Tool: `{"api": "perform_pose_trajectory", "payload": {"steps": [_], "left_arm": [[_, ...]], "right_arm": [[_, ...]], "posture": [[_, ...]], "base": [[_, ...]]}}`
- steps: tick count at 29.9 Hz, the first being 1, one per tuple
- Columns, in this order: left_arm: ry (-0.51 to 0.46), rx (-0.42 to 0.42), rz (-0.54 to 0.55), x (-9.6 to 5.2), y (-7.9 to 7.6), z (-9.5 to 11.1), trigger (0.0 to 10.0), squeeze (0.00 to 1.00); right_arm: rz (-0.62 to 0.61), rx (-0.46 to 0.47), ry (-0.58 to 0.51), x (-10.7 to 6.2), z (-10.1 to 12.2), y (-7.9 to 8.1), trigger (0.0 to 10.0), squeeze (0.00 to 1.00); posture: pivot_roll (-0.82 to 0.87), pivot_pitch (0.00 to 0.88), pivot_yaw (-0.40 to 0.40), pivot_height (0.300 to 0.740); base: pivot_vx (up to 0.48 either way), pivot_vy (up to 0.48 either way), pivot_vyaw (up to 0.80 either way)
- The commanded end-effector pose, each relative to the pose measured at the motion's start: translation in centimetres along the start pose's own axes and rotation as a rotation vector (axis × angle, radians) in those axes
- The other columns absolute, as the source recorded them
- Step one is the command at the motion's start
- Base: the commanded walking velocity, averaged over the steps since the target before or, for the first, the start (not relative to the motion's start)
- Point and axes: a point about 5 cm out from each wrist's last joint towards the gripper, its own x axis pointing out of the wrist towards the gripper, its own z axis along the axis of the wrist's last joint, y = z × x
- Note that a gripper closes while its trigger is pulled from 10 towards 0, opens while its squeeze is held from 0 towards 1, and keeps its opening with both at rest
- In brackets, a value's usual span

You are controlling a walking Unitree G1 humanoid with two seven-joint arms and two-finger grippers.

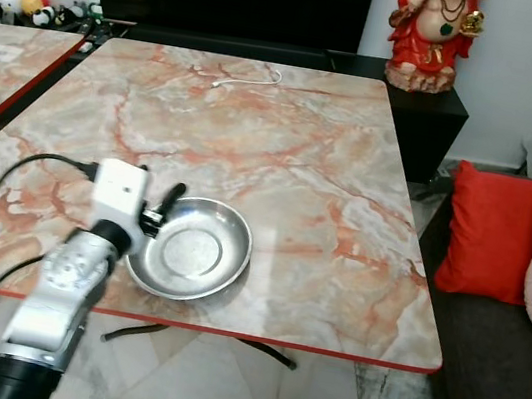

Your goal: Setting the table

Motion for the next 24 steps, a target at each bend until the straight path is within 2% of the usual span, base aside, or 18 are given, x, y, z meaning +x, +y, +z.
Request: {"api": "perform_pose_trajectory", "payload": {"steps": [1,7,17,24], "left_arm": [[-0.02,0.034,-0.032,0.5,-1.0,-0.2,10.0,0.0],[-0.015,0.034,-0.031,0.5,-1.7,-0.6,10.0,0.0],[-0.038,0.072,0.011,0.3,-0.8,-0.8,10.0,0.0],[-0.042,0.068,0.033,0.3,-0.5,-0.8,10.0,0.0]], "right_arm": [[-0.007,0.024,0.005,0.0,-0.1,0.2,10.0,0.0],[-0.017,0.044,0.001,0.0,-0.2,0.2,10.0,0.0],[-0.013,0.026,0.004,-0.1,-0.3,0.0,10.0,0.0],[-0.013,0.031,0.005,-0.1,-0.3,0.0,10.0,0.0]], "posture": [[0.08,0.0,0.024,0.74],[0.07,0.0,0.029,0.74],[0.08,0.0,0.021,0.74],[0.08,0.0,0.021,0.74]], "base": [[0.0,0.0,0.0],[0.0,0.0,0.0],[0.0,0.472,0.0],[0.0,0.48,0.0]]}}
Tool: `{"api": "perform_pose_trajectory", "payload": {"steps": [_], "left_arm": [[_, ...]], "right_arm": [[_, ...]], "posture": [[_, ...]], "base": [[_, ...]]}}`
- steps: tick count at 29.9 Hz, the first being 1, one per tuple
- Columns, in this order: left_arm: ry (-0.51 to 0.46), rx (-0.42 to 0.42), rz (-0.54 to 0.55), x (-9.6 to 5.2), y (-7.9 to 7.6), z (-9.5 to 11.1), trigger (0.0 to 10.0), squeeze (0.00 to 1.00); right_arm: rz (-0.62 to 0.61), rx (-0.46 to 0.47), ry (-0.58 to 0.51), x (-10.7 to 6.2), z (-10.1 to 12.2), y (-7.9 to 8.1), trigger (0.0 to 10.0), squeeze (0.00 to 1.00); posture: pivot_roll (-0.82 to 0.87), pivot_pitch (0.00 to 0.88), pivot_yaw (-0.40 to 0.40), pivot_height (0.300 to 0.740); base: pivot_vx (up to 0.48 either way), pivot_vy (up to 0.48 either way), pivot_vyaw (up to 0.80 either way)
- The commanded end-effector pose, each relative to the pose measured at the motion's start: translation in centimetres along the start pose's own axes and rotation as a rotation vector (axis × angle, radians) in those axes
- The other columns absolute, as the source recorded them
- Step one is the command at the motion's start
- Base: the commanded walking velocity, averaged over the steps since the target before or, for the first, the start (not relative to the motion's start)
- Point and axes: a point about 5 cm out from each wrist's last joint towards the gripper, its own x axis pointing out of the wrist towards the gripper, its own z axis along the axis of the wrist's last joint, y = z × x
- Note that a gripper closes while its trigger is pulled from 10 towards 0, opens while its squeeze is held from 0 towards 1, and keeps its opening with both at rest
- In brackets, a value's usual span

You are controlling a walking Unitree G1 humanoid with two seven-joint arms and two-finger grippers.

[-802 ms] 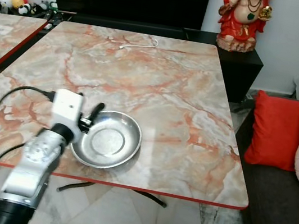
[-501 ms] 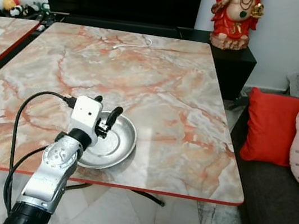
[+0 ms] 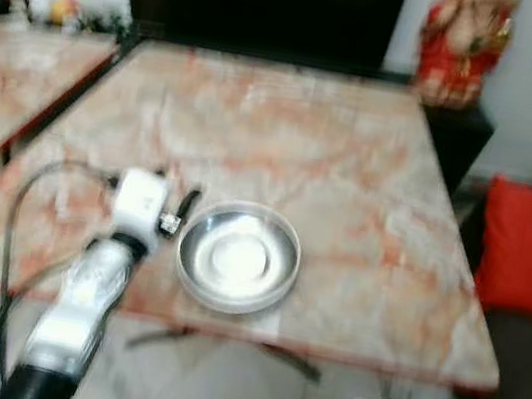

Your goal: Setting the table

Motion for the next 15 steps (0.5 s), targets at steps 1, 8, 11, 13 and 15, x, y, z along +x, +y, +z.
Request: {"api": "perform_pose_trajectory", "payload": {"steps": [1,8,11,13,15], "left_arm": [[-0.003,0.009,-0.021,0.18,-0.71,0.02,10.0,0.0],[-0.011,0.013,-0.012,0.27,-0.73,0.01,10.0,0.0],[-0.012,0.018,-0.006,0.28,-0.64,0.06,10.0,0.0],[-0.015,0.019,-0.001,0.33,-0.49,0.12,10.0,0.0],[-0.017,0.02,0.002,0.35,-0.41,0.15,10.0,0.0]], "right_arm": [[-0.021,0.003,0.016,-0.16,-0.5,-0.85,10.0,0.0],[0.002,-0.022,0.015,-0.14,-0.4,-0.83,10.0,0.0],[0.002,-0.018,0.014,-0.14,-0.39,-0.84,10.0,0.0],[0.0,-0.013,0.013,-0.13,-0.37,-0.85,10.0,0.0],[-0.002,-0.014,0.013,-0.13,-0.34,-0.87,10.0,0.0]], "posture": [[0.08,0.0,0.02,0.74],[0.08,0.0,0.016,0.74],[0.09,0.0,0.012,0.74],[0.09,0.0,0.009,0.74],[0.09,0.0,0.009,0.74]], "base": [[0.0,0.48,0.0],[0.0,0.48,0.31],[0.0,0.48,0.8],[0.0,0.48,0.3],[0.0,0.48,0.0]]}}
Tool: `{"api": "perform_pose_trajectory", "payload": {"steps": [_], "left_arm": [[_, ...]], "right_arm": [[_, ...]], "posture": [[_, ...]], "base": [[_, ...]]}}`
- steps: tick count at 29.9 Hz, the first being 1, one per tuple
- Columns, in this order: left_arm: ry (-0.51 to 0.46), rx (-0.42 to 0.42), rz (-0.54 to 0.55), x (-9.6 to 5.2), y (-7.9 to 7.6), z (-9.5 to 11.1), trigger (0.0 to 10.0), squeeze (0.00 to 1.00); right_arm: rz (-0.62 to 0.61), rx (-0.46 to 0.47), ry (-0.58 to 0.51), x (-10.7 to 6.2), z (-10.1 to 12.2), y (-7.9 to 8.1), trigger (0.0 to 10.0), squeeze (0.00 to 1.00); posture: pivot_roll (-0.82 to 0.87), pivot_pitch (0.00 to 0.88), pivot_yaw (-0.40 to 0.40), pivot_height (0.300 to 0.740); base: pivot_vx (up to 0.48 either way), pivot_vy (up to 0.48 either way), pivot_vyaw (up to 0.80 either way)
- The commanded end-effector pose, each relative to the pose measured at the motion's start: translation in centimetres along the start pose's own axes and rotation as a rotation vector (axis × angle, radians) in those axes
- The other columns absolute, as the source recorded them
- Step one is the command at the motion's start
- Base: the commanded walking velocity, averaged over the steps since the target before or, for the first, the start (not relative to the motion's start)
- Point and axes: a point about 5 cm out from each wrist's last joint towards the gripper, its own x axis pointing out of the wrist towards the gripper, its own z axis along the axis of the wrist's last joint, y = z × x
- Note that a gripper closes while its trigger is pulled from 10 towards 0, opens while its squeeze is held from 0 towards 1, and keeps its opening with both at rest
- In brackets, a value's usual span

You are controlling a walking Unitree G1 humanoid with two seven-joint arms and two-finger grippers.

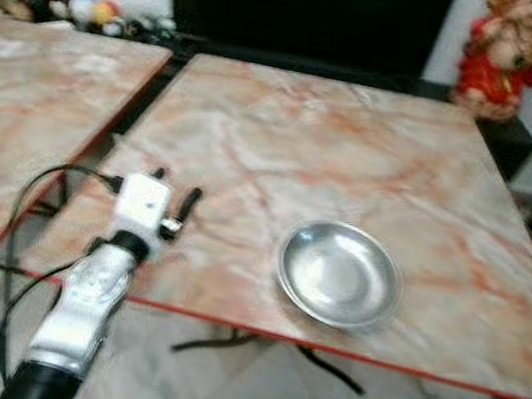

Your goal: Setting the table

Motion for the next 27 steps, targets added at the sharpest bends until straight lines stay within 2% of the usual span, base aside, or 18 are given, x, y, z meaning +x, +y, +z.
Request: {"api": "perform_pose_trajectory", "payload": {"steps": [1,21,27], "left_arm": [[-0.026,-0.012,-0.035,0.44,-1.14,0.57,10.0,0.0],[-0.036,-0.006,-0.005,0.16,-0.62,0.7,10.0,0.0],[-0.039,-0.003,-0.002,0.06,-0.6,0.79,10.0,0.0]], "right_arm": [[-0.041,0.013,0.028,-0.32,-0.94,-1.31,10.0,0.0],[-0.038,0.013,0.022,-0.33,-0.89,-1.36,10.0,0.0],[-0.03,-0.018,0.023,-0.33,-0.85,-1.42,10.0,0.0]], "posture": [[0.1,0.0,0.007,0.74],[0.1,0.0,-0.009,0.74],[0.1,0.0,-0.011,0.74]], "base": [[0.0,0.48,0.0],[0.0,0.48,0.0],[0.0,0.48,0.0]]}}
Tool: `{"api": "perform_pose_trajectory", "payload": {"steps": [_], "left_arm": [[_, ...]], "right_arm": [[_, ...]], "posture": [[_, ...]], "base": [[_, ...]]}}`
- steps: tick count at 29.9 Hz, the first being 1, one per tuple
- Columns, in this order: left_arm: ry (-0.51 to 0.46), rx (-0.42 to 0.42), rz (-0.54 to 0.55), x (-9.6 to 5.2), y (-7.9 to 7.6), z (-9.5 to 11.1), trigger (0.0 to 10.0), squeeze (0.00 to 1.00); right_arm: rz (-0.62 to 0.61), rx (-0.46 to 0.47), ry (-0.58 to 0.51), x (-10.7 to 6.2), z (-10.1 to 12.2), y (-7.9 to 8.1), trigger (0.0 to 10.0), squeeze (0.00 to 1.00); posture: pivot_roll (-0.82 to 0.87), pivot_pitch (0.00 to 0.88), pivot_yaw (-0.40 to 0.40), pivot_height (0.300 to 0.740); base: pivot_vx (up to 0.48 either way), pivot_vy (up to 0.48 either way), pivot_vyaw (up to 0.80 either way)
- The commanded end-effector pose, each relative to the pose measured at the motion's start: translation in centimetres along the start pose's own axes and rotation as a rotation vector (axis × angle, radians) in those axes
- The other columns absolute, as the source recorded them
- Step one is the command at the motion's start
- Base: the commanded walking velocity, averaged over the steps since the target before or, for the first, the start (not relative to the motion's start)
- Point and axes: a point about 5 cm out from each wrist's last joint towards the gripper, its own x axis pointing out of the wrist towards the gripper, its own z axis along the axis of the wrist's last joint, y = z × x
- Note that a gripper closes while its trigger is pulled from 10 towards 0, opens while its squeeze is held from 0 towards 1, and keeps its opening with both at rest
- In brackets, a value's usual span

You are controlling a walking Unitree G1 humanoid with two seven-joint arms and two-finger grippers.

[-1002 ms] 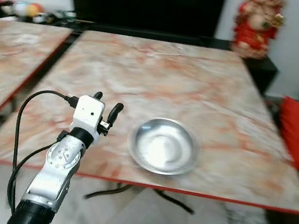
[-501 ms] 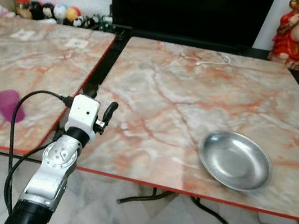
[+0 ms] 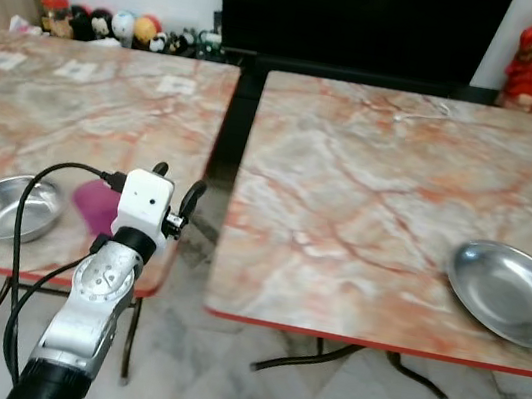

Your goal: Setting the table

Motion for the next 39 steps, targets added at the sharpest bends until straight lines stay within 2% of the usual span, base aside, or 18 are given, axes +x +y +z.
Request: {"api": "perform_pose_trajectory", "payload": {"steps": [1,6,30,35,39], "left_arm": [[-0.03,0.005,0.001,0.35,-0.11,0.72,10.0,0.0],[-0.031,0.006,0.004,0.27,-0.01,0.76,10.0,0.0],[-0.025,0.008,-0.004,0.04,0.21,0.76,10.0,0.0],[-0.011,-0.025,-0.049,0.02,-0.3,0.56,10.0,0.0],[0.007,-0.016,-0.073,-0.15,-0.65,0.27,10.0,0.0]], "right_arm": [[0.011,-0.017,-0.009,0.05,0.24,0.13,10.0,0.0],[0.023,-0.038,-0.009,0.06,0.28,0.19,10.0,0.0],[0.018,-0.015,-0.009,0.03,0.16,0.22,10.0,0.0],[0.019,-0.016,-0.008,0.03,0.14,0.26,10.0,0.0],[0.019,-0.016,-0.008,0.02,0.12,0.26,10.0,0.0]], "posture": [[0.1,0.0,-0.011,0.74],[0.1,0.0,-0.016,0.74],[0.11,0.0,-0.013,0.74],[0.11,0.0,-0.008,0.74],[0.11,0.0,-0.008,0.74]], "base": [[0.0,0.48,0.0],[0.0,0.48,0.75],[0.0,0.476,0.0],[0.0,0.0,0.0],[0.0,-0.073,0.0]]}}
